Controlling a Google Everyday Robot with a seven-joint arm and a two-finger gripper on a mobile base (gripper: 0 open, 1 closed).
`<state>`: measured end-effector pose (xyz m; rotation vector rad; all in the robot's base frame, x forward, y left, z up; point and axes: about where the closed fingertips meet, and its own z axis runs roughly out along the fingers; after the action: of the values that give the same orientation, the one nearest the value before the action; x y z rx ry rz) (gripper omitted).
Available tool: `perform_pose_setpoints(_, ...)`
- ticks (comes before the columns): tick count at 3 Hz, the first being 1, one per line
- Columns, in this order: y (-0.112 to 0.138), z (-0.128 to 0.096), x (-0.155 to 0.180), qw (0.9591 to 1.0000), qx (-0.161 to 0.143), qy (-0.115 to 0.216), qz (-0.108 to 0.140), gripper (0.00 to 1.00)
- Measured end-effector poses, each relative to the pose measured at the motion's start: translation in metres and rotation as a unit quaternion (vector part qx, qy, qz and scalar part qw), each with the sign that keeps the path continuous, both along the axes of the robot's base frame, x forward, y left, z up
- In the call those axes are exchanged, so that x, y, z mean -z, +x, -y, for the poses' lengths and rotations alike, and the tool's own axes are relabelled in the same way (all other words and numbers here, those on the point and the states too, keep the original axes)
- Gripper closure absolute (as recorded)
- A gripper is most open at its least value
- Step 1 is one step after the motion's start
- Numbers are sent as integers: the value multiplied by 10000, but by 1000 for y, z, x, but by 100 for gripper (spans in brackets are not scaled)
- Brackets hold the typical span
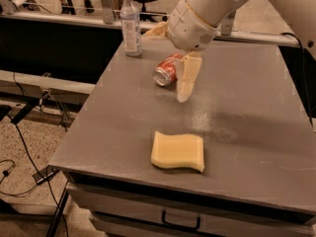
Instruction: Pick coke can
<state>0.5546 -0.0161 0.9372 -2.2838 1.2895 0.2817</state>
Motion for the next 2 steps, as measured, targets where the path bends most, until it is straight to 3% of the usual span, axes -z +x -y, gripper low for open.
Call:
perform_pose_setpoints(1, 24, -11, 8, 9998, -190, 41, 53, 0)
perform_pose_setpoints(2, 64, -42, 21, 9981, -593, 163, 91, 0)
